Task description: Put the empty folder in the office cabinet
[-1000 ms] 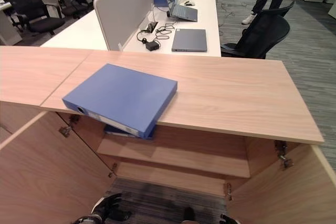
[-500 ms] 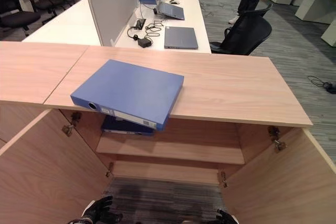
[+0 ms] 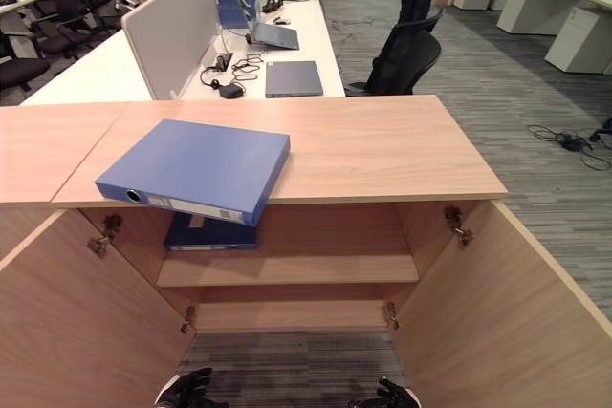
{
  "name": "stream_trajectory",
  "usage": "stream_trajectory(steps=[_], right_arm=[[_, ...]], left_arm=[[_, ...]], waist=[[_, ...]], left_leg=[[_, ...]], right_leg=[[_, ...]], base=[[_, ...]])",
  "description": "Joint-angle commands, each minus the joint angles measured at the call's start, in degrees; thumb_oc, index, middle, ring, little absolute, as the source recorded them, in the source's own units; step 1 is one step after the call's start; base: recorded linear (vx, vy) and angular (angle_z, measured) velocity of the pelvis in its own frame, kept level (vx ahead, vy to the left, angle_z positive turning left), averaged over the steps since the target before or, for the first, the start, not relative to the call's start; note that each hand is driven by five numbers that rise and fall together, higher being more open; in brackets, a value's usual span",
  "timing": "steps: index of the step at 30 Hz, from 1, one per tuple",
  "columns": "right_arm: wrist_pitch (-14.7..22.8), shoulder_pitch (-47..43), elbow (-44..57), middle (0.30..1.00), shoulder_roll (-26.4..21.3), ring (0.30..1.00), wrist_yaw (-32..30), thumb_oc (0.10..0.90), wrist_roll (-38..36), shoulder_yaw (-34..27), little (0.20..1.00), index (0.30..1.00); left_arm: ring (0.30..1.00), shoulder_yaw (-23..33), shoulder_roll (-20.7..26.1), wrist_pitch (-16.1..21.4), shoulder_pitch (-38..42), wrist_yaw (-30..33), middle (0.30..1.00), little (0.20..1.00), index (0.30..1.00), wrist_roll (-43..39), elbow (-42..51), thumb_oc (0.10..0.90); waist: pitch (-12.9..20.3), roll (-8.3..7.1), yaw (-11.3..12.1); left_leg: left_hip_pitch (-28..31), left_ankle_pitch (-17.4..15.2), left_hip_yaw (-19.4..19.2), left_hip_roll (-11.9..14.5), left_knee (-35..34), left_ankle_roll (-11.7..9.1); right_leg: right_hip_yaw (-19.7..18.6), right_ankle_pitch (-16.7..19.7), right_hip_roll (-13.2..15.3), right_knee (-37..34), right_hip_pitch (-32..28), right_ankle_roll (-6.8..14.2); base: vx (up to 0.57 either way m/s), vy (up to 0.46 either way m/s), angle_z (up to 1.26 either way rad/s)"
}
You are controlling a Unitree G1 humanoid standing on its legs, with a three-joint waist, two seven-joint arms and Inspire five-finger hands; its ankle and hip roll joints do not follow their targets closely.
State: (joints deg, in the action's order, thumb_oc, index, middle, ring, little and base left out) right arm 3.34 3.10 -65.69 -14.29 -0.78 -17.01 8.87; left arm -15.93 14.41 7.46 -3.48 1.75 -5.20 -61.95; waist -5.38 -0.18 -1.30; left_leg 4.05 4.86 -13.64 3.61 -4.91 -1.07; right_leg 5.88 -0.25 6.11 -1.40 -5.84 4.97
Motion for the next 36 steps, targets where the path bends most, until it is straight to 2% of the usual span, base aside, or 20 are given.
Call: stream_trajectory(steps=[1,14,15,16,17,19,22,23,26,30,32,35,36], right_arm=[[2.16,-4.56,-0.17,0.900,-2.23,0.900,-0.03,0.800,-1.33,0.79,0.900,0.900],[2.43,-3.90,-0.77,0.900,-3.04,0.900,-0.13,0.800,-0.69,1.04,0.900,0.900],[2.67,-3.77,-0.35,0.900,-3.30,0.900,-0.41,0.800,-0.41,0.88,0.900,0.900],[2.67,-3.75,-0.36,0.900,-3.26,0.900,-0.41,0.800,-0.40,0.89,0.900,0.900],[3.07,-3.62,0.26,0.900,-3.24,0.900,-0.94,0.800,-0.35,0.67,0.900,0.900],[3.44,-3.54,0.65,0.900,-3.02,0.900,-1.57,0.800,-0.17,0.58,0.900,0.900],[4.76,-3.26,1.86,0.900,-2.05,0.900,-4.05,0.800,1.10,0.55,0.900,0.900],[4.89,-2.71,2.61,0.900,-1.82,0.900,-5.00,0.800,2.02,0.91,0.900,0.900],[4.30,-2.45,3.44,0.900,-1.67,0.900,-5.22,0.800,2.65,1.72,0.900,0.900],[3.38,-2.09,4.27,0.900,-1.53,0.900,-4.56,0.800,3.45,2.58,0.900,0.900],[3.50,-1.92,3.79,0.900,-1.01,0.900,-4.15,0.800,3.21,2.92,0.900,0.900],[3.75,-1.91,3.44,0.900,-0.74,0.900,-3.99,0.800,3.09,3.10,0.900,0.900],[4.28,-1.78,3.45,0.900,-0.59,0.900,-3.68,0.800,2.78,3.44,0.900,0.900]], left_arm=[[0.900,1.19,1.15,2.07,4.91,0.45,0.900,0.900,0.900,0.36,0.87,0.800],[0.900,-0.26,1.28,3.06,5.22,1.78,0.900,0.900,0.900,1.21,5.85,0.800],[0.900,-0.72,2.77,3.82,5.36,3.25,0.900,0.900,0.900,3.33,12.35,0.800],[0.900,-0.70,2.83,3.69,5.23,3.25,0.900,0.900,0.900,3.36,12.56,0.800],[0.900,0.14,4.10,4.13,5.03,5.24,0.900,0.900,0.900,5.01,18.53,0.800],[0.900,0.84,4.53,4.51,4.55,7.16,0.900,0.900,0.900,6.18,22.41,0.800],[0.900,3.53,4.16,5.19,2.30,13.64,0.900,0.900,0.900,9.90,32.43,0.800],[0.900,4.96,3.02,5.22,0.91,16.21,0.900,0.900,0.900,10.25,36.96,0.800],[0.900,6.95,1.85,3.83,-0.25,18.79,0.900,0.900,0.900,9.93,41.57,0.800],[0.900,9.66,5.25,3.07,-1.11,21.79,0.900,0.900,0.900,17.79,51.31,0.800],[0.900,11.33,9.36,3.28,0.08,24.33,0.900,0.900,0.900,26.24,56.00,0.800],[0.900,11.80,11.52,3.14,0.86,25.87,0.900,0.900,0.900,30.20,57.14,0.800],[0.900,13.32,15.21,2.17,2.47,29.09,0.900,0.900,0.900,37.15,59.60,0.800]], waist=[[-1.42,0.16,0.90],[-1.30,0.16,1.05],[-1.46,0.02,1.59],[-1.47,-0.02,1.54],[-1.56,-0.29,2.11],[-1.67,-0.50,2.54],[-1.90,-1.25,3.86],[-1.73,-1.62,4.30],[-1.57,-1.81,4.60],[-1.32,-1.90,5.02],[-1.19,-1.87,5.15],[-1.20,-1.91,5.15],[-1.04,-1.64,5.22]], left_leg=[[4.03,-8.04,4.73,-1.38,-0.09,-1.32],[3.74,-6.98,6.91,-0.42,-0.09,-2.63],[3.58,-6.80,7.41,-0.26,-0.09,-2.79],[3.61,-6.80,7.46,-0.27,-0.09,-2.80],[3.53,-6.72,7.82,-0.21,-0.09,-2.91],[3.49,-6.68,8.13,-0.15,-0.09,-2.97],[2.94,-5.88,9.05,0.06,-0.09,-3.04],[3.37,-6.60,9.32,0.21,-0.09,-3.15],[3.73,-6.76,9.57,0.36,-0.09,-3.16],[3.85,-6.36,9.90,0.55,-0.09,-3.15],[4.09,-6.56,10.18,0.71,-0.09,-3.35],[4.19,-6.65,10.18,0.71,-0.09,-3.45],[4.61,-7.50,10.27,0.72,-0.09,-3.67]], right_leg=[[-4.01,-2.86,1.53,-1.87,-2.35,3.57],[-2.48,-3.27,0.27,-3.60,-4.09,2.52],[-1.98,-3.49,0.07,-3.60,-4.17,2.36],[-1.94,-3.51,0.07,-3.60,-4.21,2.36],[-1.52,-3.60,0.00,-3.60,-4.41,2.33],[-1.17,-3.68,-0.05,-3.60,-4.52,2.30],[-0.31,-3.25,-0.25,-3.60,-4.39,2.19],[0.14,-4.11,-0.33,-3.60,-5.00,2.21],[0.27,-4.28,-0.47,-3.60,-5.35,2.08],[0.49,-3.97,-0.75,-3.60,-5.56,1.88],[0.60,-4.12,-0.76,-3.60,-5.75,1.86],[0.69,-4.18,-0.80,-3.60,-5.85,1.88],[0.76,-4.86,-0.85,-3.52,-6.19,2.01]], base=[[0.01,-0.051,0.03],[-0.01,-0.049,0.10],[0.00,-0.029,0.14],[-0.01,-0.055,0.19],[0.00,-0.027,0.17],[-0.01,-0.049,0.20],[-0.02,-0.066,0.12],[0.01,-0.054,0.14],[0.03,-0.040,0.16],[0.03,-0.027,0.10],[0.02,-0.015,0.00],[0.04,-0.017,0.03],[0.00,0.000,0.00]])
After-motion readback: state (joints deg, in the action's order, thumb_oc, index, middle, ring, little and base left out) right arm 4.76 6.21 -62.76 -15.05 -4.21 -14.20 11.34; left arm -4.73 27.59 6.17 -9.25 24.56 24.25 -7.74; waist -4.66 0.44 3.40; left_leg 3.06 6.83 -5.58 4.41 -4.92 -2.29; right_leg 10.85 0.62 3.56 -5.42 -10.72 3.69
